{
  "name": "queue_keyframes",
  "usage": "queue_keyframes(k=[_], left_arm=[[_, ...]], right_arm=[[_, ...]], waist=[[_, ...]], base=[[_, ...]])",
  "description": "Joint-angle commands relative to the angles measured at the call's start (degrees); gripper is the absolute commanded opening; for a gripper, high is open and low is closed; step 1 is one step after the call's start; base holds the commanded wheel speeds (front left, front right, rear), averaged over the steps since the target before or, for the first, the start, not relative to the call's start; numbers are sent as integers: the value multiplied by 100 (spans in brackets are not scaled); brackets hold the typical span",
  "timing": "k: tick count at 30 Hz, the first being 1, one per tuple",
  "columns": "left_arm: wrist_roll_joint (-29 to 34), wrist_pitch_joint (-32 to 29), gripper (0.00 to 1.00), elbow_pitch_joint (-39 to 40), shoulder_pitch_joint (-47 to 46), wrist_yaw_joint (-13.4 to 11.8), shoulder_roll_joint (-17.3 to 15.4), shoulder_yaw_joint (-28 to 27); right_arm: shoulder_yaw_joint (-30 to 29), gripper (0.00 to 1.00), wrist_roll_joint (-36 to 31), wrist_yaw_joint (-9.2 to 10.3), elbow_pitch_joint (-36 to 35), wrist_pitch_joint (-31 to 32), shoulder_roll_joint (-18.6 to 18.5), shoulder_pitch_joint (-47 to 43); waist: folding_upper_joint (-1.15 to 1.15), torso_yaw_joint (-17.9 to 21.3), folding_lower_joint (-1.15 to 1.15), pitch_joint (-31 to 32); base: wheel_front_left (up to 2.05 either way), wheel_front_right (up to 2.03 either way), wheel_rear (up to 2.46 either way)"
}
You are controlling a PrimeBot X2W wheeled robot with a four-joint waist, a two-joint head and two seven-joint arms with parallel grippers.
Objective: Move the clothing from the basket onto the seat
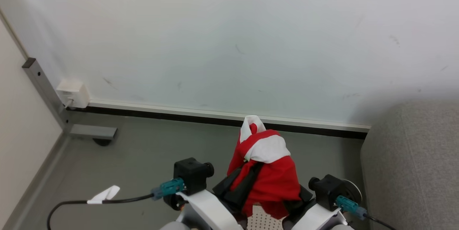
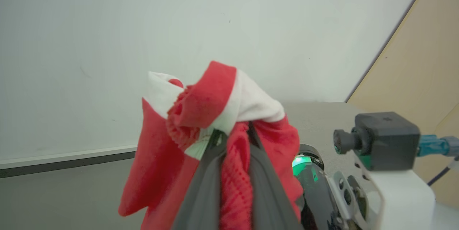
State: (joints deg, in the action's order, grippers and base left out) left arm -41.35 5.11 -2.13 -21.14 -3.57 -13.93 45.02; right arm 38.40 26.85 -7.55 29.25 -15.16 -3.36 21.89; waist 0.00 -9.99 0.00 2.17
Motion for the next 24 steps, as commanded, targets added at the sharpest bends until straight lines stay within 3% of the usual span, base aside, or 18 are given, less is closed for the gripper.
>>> queue_keyframes(k=[1,5,7,8,16,24], left_arm=[[-74,41,0,-34,75,-28,-61,-29],[-118,26,0,-65,126,-60,-98,-62],[-105,8,48,-88,139,-87,-106,-59],[-117,22,100,-99,148,-88,-96,-61],[-110,134,100,-76,150,-74,-88,-61],[25,342,100,-93,179,-39,-170,-64]], right_arm=[[-63,0,60,12,-75,2,4,-94],[-194,0,232,12,-147,1,8,-168],[-260,0,346,12,-189,2,12,-200],[-289,0,380,12,-208,2,14,-206],[-545,0,515,12,-323,1,-59,-228],[-941,0,641,12,-536,1,-148,-109]], waist=[[0,55,0,-5],[0,171,0,-10],[0,227,0,-11],[0,257,0,-11],[0,505,0,-26],[0,1100,0,-94]], base=[[0,0,0],[0,0,0],[0,0,0],[0,0,0],[0,0,0],[0,0,0]])
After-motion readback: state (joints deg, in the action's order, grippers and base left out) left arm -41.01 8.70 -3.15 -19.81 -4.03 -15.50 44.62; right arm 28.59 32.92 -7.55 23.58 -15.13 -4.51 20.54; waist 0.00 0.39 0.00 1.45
